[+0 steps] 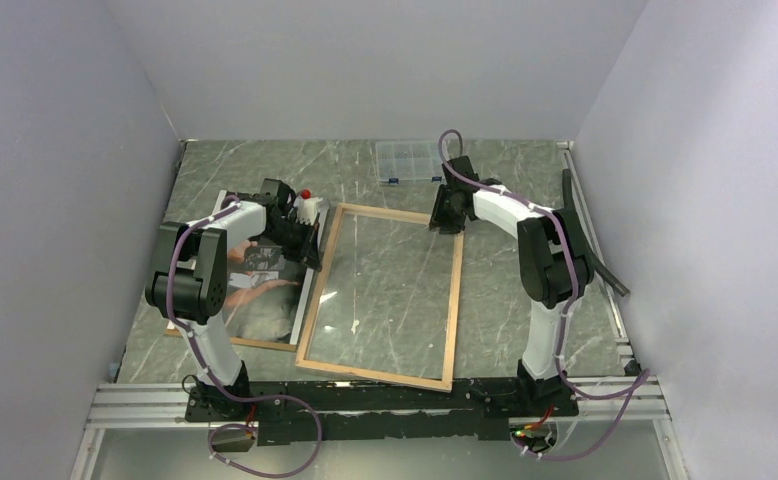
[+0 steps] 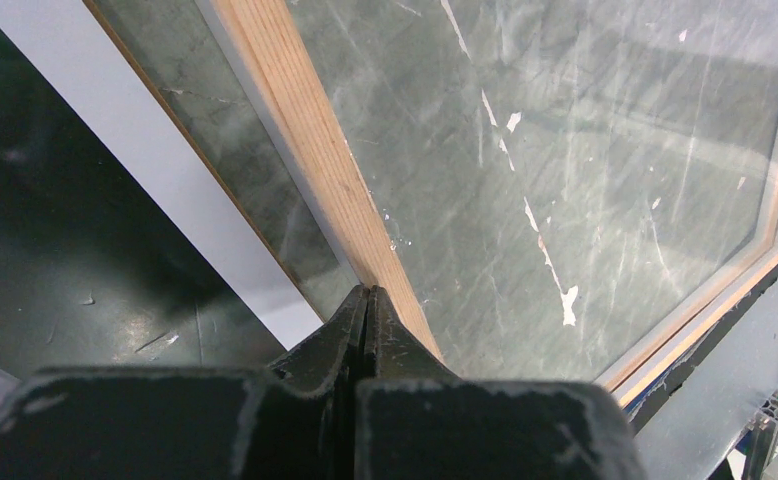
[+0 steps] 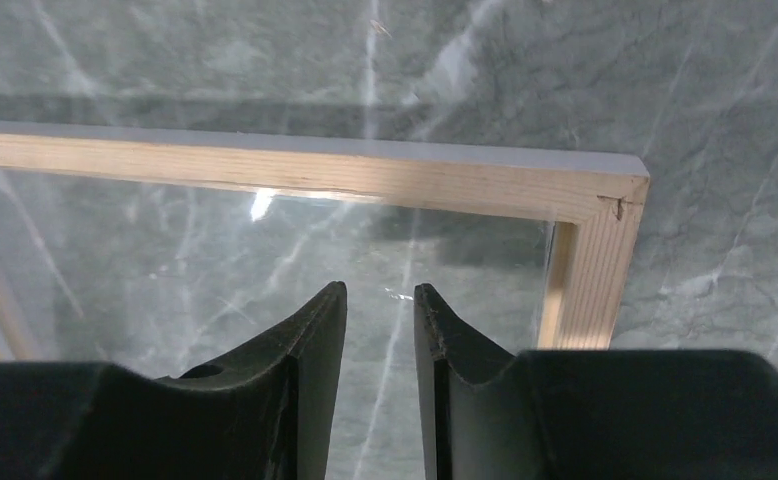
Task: Put the photo into the frame
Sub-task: Place the photo frame item in the photo frame.
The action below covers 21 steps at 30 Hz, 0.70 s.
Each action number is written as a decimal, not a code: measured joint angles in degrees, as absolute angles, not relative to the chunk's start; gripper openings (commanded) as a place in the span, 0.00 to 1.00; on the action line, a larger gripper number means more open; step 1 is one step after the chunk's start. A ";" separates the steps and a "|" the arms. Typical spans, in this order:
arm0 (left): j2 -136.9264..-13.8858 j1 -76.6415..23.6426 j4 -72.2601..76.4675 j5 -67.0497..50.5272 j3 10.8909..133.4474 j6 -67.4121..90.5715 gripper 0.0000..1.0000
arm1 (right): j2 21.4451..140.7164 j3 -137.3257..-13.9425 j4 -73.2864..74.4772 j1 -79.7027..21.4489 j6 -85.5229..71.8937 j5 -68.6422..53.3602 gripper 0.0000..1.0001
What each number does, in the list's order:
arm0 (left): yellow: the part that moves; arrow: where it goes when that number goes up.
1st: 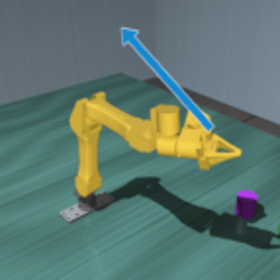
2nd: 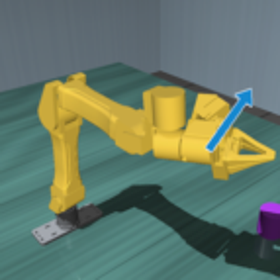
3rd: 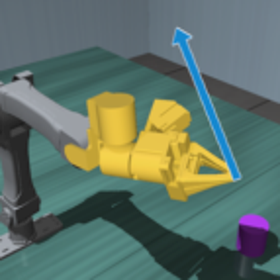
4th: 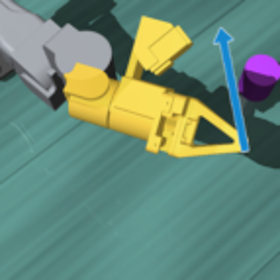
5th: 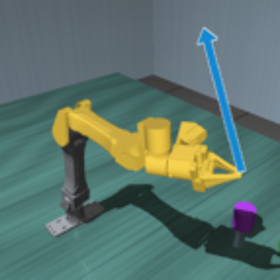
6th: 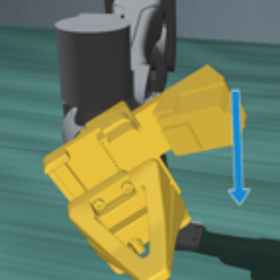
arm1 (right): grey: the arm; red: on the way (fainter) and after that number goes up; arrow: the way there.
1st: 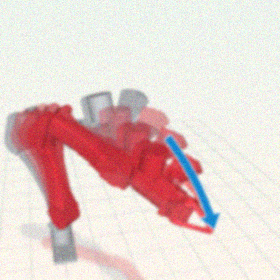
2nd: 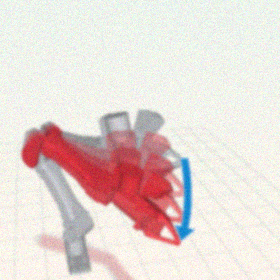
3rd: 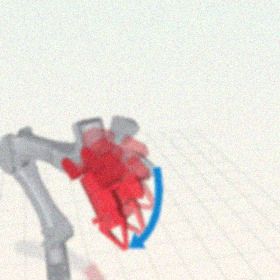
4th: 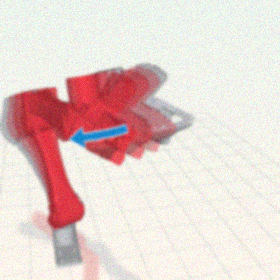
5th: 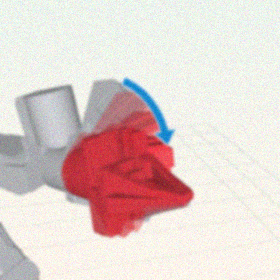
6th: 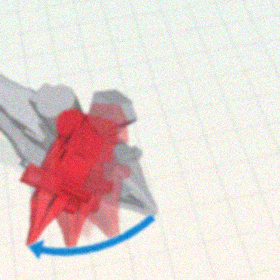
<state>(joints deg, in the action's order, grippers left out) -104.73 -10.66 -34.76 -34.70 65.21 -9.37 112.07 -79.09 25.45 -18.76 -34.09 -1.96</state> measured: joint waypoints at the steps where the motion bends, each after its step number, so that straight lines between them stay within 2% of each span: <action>1: -104.73 -10.66 -34.76 -34.70 65.21 -9.37 0.03 | 112.60 -78.70 25.52 -18.79 -34.13 -1.93 0.34; 10: -104.73 -10.85 -34.92 -34.81 65.21 -9.37 0.03 | 113.03 -78.91 26.48 -18.83 -34.46 -1.98 0.36; 18: -104.71 -10.92 -34.87 -34.85 65.14 -9.37 0.03 | 117.01 -93.67 27.90 -20.75 -34.44 -1.93 0.37; 21: -104.71 -10.92 -34.87 -34.85 65.14 -9.37 0.03 | 118.85 -94.98 27.29 -22.33 -34.50 -1.96 0.35</action>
<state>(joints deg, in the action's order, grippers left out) -104.71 -10.92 -34.87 -34.85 65.14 -9.37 118.85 -94.98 27.29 -22.33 -34.50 -1.96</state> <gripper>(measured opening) 0.032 0.366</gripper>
